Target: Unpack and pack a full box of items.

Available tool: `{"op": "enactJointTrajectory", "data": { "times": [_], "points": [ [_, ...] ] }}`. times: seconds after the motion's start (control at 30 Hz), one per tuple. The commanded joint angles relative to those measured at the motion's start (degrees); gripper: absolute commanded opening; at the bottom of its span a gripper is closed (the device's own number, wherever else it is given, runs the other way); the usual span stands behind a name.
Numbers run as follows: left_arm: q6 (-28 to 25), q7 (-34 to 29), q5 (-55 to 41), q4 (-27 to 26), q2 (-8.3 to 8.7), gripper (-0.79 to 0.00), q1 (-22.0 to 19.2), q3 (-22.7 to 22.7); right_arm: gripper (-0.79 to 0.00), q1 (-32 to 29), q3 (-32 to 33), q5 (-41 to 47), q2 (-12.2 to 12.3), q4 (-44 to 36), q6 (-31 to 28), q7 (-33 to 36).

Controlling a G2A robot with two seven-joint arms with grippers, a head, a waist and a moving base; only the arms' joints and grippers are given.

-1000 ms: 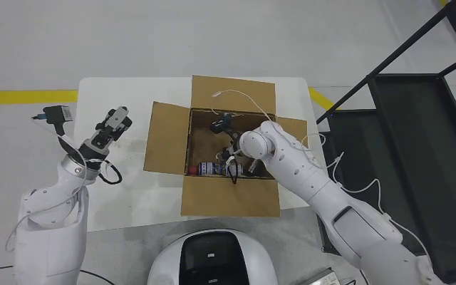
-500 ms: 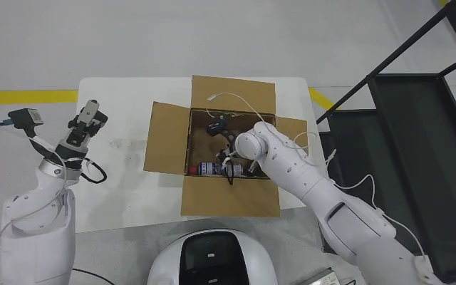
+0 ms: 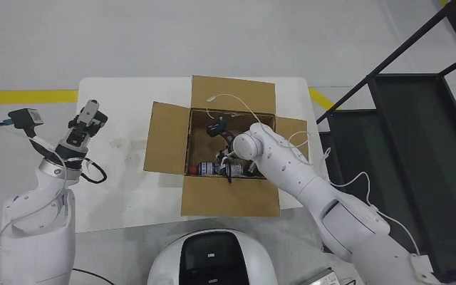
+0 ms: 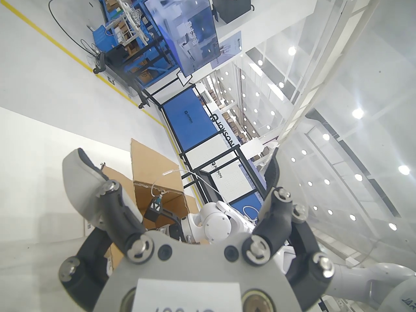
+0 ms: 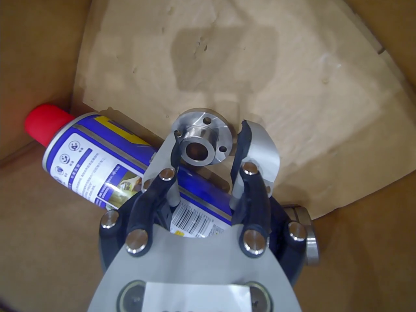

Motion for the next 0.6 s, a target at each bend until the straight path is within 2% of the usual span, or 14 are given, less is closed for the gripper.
{"op": "enactJointTrajectory", "data": {
  "times": [0.0, 0.1, 0.13, 0.37, 0.57],
  "points": [
    [0.0, 0.0, 0.0, 0.0, 0.0, 0.0, 0.0, 0.0, -0.585, 0.18, -0.19, -0.02, -0.31, 0.76, 0.09, -0.35],
    [0.0, 0.0, 0.0, 0.0, 0.0, 0.0, 0.0, 0.0, -0.757, 0.49, -0.54, -0.25, -0.73, 1.8, 0.12, -0.44],
    [0.0, 0.0, 0.0, 0.0, 0.0, 0.0, 0.0, 0.0, -0.785, 0.59, -0.59, -0.23, -0.85, 2.06, 0.07, -0.49],
    [0.0, 0.0, 0.0, 0.0, 0.0, 0.0, 0.0, 0.0, -0.785, 1.28, 0.1, -0.64, -1.17, 2.13, 0.42, -1.17],
    [0.0, 0.0, 0.0, 0.0, 0.0, 0.0, 0.0, 0.0, -0.785, 0.45, 2.9, -2.2, 0.18, -1.71, 0.36, -0.01]
  ]
}}
